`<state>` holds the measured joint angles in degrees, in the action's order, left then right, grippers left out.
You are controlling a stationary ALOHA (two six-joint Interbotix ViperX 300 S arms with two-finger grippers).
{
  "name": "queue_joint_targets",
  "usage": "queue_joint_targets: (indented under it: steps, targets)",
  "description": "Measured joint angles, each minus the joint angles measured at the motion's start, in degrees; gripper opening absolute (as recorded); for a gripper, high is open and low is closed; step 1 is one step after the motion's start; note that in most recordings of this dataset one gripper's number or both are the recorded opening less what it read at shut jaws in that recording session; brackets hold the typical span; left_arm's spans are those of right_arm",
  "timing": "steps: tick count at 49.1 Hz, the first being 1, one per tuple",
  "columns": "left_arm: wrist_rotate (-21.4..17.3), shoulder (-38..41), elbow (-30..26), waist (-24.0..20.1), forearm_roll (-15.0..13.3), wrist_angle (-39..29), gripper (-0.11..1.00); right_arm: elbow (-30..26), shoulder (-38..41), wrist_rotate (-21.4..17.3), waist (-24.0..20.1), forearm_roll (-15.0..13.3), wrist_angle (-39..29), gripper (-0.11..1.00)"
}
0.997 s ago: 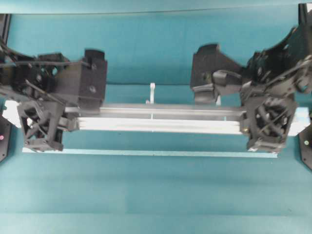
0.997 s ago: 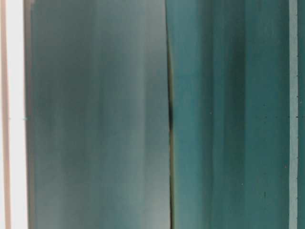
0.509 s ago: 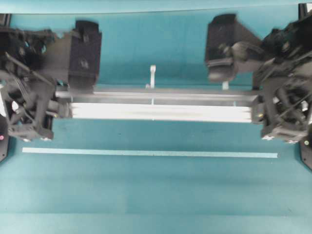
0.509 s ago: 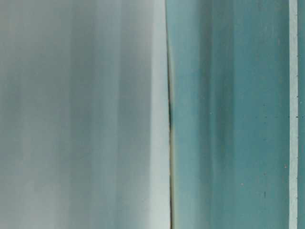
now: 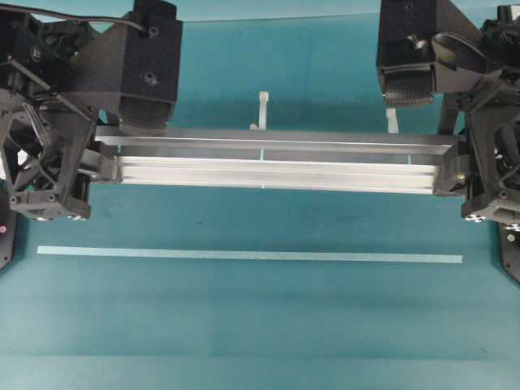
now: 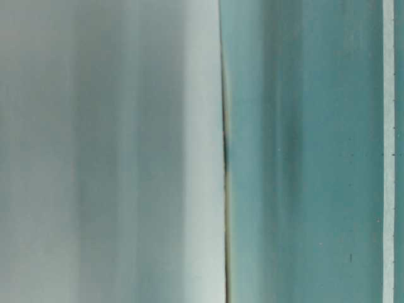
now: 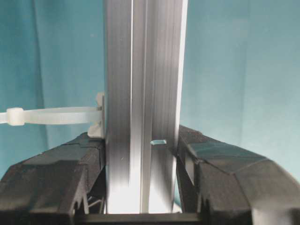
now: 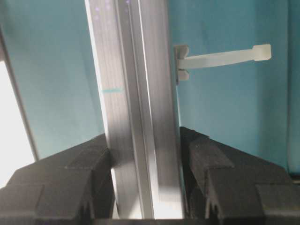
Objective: Lift the large metal rail with both hands.
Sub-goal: 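Lower the held rail back down toward the table with both grippers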
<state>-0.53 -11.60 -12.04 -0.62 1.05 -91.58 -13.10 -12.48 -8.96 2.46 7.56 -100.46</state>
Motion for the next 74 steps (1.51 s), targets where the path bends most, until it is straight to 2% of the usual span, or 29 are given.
queue_joint_targets:
  steps: [7,13,22,31,41,54,64,74]
  targets:
    - [-0.4,0.0,0.0,-0.1,0.0,-0.1,0.37,0.0,0.0,0.0,0.0,-0.2,0.0,0.40]
    - [-0.6,0.3,0.0,-0.2,0.0,0.0,0.37,2.2,-0.4,0.0,0.0,-1.0,0.3,0.40]
    - [-0.9,0.4,6.4,-1.1,0.1,1.4,0.37,9.1,-0.7,0.0,0.0,-2.1,4.0,0.40]
    - [-0.6,0.4,16.3,-1.1,0.2,9.7,0.37,20.4,-1.5,0.1,-0.1,-2.1,13.1,0.40]
    - [-0.7,-1.4,27.2,-1.1,0.1,21.8,0.37,29.4,-3.9,0.2,-0.1,-2.5,22.7,0.40]
    - [-0.7,-1.8,37.1,-1.2,0.3,32.2,0.37,41.0,-4.5,0.4,-0.1,-4.0,34.6,0.40]
    - [-0.3,-1.7,43.4,-1.2,0.5,39.1,0.37,46.7,-4.0,0.4,-0.3,-5.2,41.8,0.40]
    - [0.0,0.0,46.8,-1.1,0.5,45.4,0.37,49.5,-2.2,0.7,-0.3,-6.2,46.1,0.40]
